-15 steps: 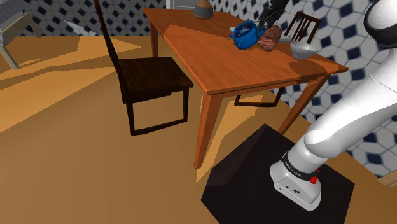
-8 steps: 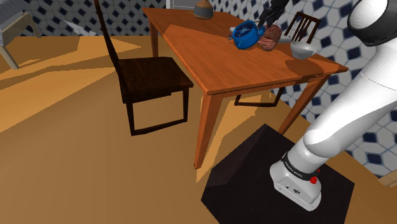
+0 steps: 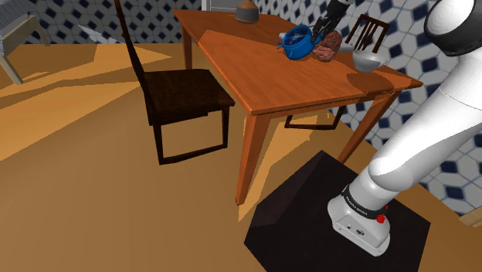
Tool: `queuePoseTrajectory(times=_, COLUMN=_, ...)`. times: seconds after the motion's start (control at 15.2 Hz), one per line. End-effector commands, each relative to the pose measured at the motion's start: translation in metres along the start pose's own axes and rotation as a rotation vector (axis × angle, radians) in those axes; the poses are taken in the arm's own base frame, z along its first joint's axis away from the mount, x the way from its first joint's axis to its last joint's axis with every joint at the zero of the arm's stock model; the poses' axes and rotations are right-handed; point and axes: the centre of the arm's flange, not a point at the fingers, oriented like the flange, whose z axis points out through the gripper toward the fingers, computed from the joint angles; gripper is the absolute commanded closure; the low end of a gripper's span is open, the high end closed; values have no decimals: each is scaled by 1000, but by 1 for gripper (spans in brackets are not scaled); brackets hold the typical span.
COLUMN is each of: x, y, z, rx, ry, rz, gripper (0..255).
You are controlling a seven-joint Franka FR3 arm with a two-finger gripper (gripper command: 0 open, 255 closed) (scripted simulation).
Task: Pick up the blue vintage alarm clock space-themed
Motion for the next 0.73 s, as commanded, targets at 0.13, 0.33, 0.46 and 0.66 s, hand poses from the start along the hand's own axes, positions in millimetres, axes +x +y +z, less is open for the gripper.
queuePoseTrajectory(times=0.13, x=0, y=0, z=1, rx=1, ry=-2, rz=0, gripper=255)
queuePoseTrajectory(times=0.33, x=0, y=0, z=1, rx=1, ry=-2, rz=0, gripper=255)
queuePoseTrajectory(times=0.46, x=1, y=0, z=-3, rx=1, ry=-2, rz=0, gripper=255)
queuePoseTrajectory(times=0.66, x=6, y=0, z=-19, rx=1, ry=-2, rz=0, gripper=255)
